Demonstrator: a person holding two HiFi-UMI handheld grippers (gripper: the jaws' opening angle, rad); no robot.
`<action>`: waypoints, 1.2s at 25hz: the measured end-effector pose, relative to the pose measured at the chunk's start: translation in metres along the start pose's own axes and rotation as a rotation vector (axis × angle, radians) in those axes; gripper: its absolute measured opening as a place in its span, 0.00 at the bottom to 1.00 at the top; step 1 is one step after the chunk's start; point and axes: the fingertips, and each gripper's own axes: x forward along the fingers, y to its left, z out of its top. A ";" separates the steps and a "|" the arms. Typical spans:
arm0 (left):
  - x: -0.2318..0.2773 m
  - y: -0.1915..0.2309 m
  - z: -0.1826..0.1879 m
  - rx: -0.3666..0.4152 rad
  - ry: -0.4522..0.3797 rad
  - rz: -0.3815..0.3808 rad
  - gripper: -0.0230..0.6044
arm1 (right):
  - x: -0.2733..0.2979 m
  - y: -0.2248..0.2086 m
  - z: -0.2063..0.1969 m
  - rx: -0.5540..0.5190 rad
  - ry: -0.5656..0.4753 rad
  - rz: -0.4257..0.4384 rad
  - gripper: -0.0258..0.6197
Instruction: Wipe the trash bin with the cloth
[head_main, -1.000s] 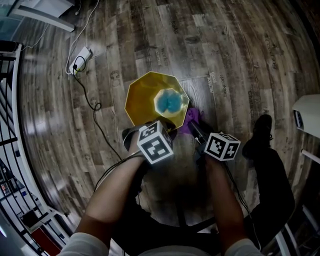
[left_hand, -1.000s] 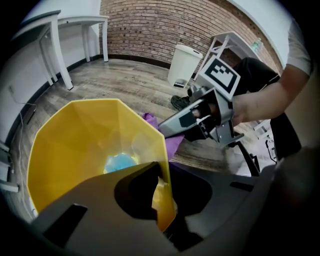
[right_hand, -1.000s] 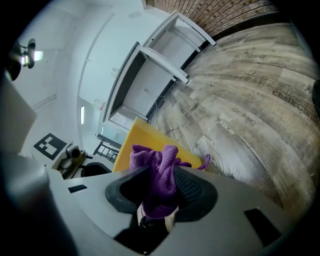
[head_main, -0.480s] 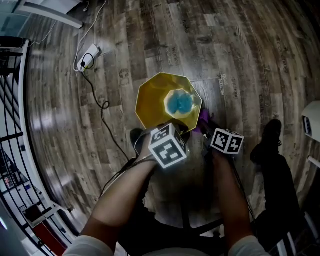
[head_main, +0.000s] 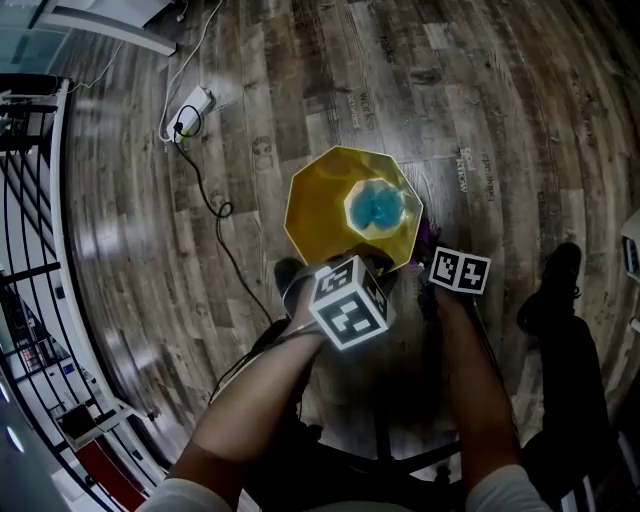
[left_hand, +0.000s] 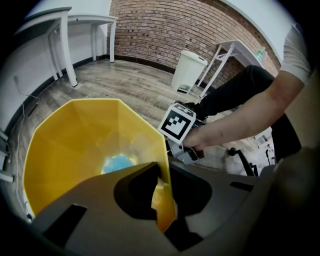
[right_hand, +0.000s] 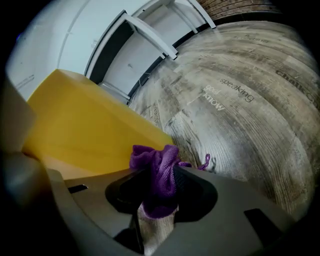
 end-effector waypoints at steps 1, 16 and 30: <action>0.000 0.000 0.000 -0.003 -0.001 -0.001 0.10 | 0.004 -0.003 -0.002 -0.006 0.010 -0.008 0.26; -0.001 0.001 0.003 -0.037 -0.031 0.011 0.10 | 0.056 -0.031 -0.014 -0.170 0.107 -0.171 0.26; 0.004 0.009 0.030 -0.173 -0.120 0.020 0.11 | -0.018 -0.014 0.017 -0.097 -0.053 -0.128 0.26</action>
